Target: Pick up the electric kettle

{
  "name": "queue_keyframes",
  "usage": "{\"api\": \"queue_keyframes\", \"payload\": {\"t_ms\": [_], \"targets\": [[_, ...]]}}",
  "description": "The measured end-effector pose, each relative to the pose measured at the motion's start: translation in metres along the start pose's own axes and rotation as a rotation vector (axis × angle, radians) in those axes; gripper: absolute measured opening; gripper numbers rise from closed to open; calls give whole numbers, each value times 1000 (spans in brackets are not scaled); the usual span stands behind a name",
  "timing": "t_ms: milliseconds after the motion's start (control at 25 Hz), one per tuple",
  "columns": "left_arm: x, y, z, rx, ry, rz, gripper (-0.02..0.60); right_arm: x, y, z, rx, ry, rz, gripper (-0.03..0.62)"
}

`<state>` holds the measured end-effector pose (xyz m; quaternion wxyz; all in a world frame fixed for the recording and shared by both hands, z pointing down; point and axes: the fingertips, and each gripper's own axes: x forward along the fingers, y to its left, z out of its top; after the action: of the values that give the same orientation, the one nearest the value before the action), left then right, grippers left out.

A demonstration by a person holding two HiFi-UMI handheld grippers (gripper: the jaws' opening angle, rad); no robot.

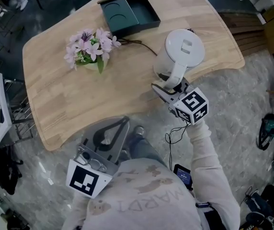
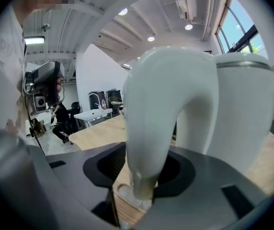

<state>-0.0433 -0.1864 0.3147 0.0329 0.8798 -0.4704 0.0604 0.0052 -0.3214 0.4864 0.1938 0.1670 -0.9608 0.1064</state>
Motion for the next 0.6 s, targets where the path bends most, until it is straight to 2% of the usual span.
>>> {"api": "queue_keyframes", "payload": {"t_ms": [480, 600], "targets": [[-2, 2, -3, -1, 8, 22, 12, 10, 0, -7, 7, 7, 24, 172], [-3, 0, -4, -1, 15, 22, 12, 9, -3, -7, -6, 0, 5, 118]]}}
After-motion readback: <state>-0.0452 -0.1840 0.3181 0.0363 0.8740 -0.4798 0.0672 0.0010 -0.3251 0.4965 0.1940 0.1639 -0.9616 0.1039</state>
